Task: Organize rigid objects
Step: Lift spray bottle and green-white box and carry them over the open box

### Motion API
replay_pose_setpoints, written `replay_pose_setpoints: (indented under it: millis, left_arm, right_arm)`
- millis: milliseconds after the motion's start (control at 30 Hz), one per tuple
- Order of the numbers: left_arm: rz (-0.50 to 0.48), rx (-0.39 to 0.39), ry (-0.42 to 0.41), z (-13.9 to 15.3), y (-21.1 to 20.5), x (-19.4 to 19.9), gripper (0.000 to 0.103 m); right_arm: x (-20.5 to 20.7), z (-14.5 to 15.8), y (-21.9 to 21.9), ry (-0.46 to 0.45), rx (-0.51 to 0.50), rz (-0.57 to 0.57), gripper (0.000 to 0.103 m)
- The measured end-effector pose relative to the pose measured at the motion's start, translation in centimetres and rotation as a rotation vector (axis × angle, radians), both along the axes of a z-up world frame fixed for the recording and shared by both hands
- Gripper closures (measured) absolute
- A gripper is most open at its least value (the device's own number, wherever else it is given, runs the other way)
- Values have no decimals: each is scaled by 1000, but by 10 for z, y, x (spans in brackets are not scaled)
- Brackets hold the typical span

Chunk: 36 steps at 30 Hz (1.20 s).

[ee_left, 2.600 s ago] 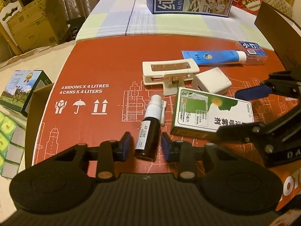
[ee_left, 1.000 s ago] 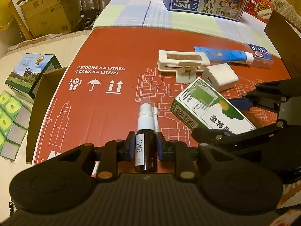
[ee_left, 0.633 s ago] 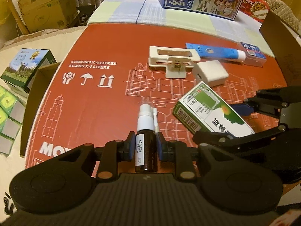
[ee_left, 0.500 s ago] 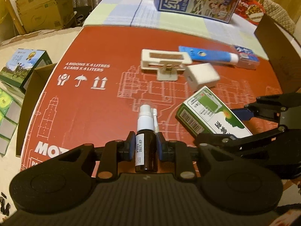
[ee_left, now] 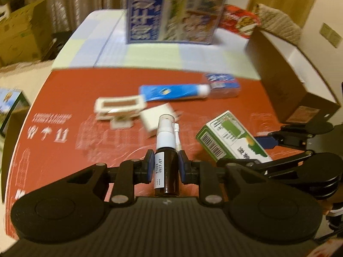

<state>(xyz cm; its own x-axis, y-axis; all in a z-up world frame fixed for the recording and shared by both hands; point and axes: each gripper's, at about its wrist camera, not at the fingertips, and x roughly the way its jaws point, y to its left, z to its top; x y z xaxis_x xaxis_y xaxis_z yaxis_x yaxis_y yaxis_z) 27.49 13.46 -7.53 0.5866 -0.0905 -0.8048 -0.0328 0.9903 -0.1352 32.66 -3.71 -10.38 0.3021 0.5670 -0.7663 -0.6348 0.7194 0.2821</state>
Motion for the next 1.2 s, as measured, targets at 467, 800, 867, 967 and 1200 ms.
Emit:
replay_pose_setpoints:
  millis: [467, 800, 867, 967, 1200]
  left_arm:
    - [-212, -12, -109, 46, -108, 53, 84]
    - [-360, -39, -168, 66, -199, 106, 84]
    - [-377, -45, -171, 67, -215, 116, 84]
    - [-398, -50, -170, 67, -238, 133, 84]
    - [-428, -43, -140, 55, -285, 171, 84]
  right_arm:
    - [14, 52, -115, -72, 67, -206, 51]
    - [46, 80, -223, -140, 76, -401, 51]
    - [54, 83, -242, -149, 78, -427, 51]
    - [70, 84, -265, -159, 74, -453, 51]
    - [104, 77, -305, -175, 37, -457, 51]
